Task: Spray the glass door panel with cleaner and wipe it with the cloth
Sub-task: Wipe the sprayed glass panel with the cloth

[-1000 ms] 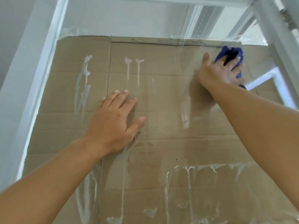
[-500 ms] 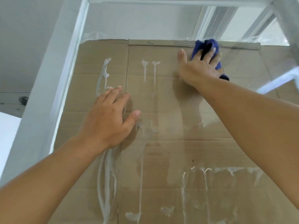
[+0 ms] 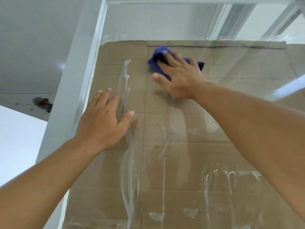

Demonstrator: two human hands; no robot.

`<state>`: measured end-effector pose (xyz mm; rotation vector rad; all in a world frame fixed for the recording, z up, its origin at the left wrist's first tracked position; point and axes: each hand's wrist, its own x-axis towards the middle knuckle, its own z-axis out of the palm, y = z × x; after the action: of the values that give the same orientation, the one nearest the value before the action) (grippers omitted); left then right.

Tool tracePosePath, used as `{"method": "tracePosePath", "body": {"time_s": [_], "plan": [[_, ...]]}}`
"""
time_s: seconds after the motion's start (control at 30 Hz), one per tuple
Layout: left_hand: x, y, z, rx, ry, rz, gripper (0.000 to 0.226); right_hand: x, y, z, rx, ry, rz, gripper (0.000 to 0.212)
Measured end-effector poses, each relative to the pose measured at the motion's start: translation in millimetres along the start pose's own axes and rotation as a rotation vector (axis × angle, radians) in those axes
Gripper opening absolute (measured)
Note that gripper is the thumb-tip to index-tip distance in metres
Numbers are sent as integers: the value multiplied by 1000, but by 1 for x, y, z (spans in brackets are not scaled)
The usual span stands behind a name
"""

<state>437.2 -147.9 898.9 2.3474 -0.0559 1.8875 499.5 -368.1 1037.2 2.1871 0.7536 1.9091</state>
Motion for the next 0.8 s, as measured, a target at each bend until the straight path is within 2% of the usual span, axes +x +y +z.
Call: {"method": "tracePosePath", "body": {"time_s": [0.03,0.07,0.1,0.13,0.2,0.23,0.27,0.3,0.4,0.43,0.47,0.5,0.57,0.6,0.63,0.67,0.77,0.8], "plan": [[-1,-4,0,9,-11,-6,71,-2,3,2,-50,3,-132,80],[-2,-8,-1,20,-20,-10,73,-2,8,6,-86,24,-166,80],[-4,-13,-2,30,-30,-10,74,1,12,7,-82,58,-96,79],[-5,-17,-2,37,-40,-8,75,4,12,8,-32,91,74,77],[-7,-25,-2,37,-54,-1,76,15,3,6,123,86,530,80],[-7,-29,-2,36,-59,6,76,20,-7,4,166,58,648,83],[-8,-33,-1,40,-61,15,76,24,-18,2,162,29,644,86],[-9,-37,0,51,-62,27,78,26,-27,2,125,12,534,86],[-10,-48,3,116,-77,78,88,19,-39,4,6,11,4,77],[-11,-51,3,129,-83,91,89,18,-35,5,-21,16,-76,73],[-11,-52,4,134,-91,100,89,20,-32,7,-33,30,-65,71],[-12,-53,3,133,-98,107,87,23,-30,8,-21,50,27,71],[-13,-55,3,139,-109,118,85,34,-37,10,63,59,343,76],[-13,-56,2,153,-108,122,84,40,-45,9,105,47,461,79],[-13,-57,2,172,-101,127,84,44,-55,7,127,28,501,82],[-12,-58,2,189,-91,129,84,47,-64,7,119,15,451,83],[-14,-63,1,183,-83,125,84,44,-73,9,25,32,-20,81],[-15,-65,1,172,-82,124,85,44,-71,10,-6,34,-122,78]]}}
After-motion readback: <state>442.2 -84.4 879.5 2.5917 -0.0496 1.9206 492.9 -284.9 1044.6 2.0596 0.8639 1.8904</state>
